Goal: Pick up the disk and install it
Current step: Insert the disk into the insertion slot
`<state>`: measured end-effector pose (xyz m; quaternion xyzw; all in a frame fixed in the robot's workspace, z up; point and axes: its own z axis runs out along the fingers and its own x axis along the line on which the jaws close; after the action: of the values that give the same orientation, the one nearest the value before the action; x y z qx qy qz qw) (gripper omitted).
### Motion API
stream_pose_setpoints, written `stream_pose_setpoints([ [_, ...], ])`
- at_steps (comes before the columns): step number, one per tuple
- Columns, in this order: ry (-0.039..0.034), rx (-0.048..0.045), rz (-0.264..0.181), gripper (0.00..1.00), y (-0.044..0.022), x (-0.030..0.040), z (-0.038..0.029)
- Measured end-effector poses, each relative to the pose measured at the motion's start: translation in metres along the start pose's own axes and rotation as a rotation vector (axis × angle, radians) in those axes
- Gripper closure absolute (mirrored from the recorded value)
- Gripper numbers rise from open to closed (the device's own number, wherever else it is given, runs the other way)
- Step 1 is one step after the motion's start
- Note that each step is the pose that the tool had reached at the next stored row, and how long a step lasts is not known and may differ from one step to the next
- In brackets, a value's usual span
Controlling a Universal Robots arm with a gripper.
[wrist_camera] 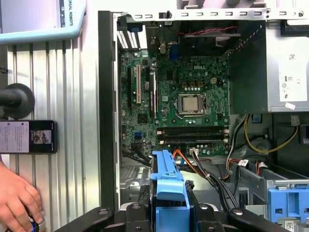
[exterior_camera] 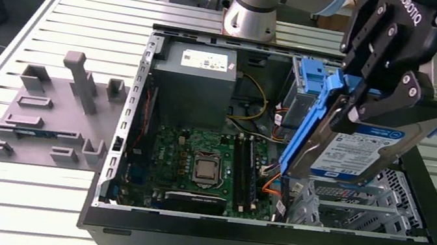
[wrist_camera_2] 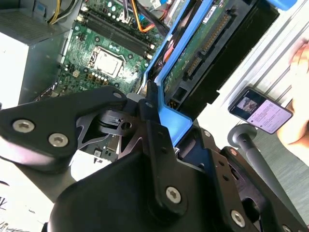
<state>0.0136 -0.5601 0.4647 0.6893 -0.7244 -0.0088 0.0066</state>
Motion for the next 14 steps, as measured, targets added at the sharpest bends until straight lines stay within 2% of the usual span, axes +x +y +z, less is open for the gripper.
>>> stream_pose_setpoints([
  [5,0.0002,0.0,0.0,0.64,-0.0099,0.0001,0.0012],
  [14,0.0002,-0.0001,-0.007,0.64,-0.0136,0.0,0.0032],
])
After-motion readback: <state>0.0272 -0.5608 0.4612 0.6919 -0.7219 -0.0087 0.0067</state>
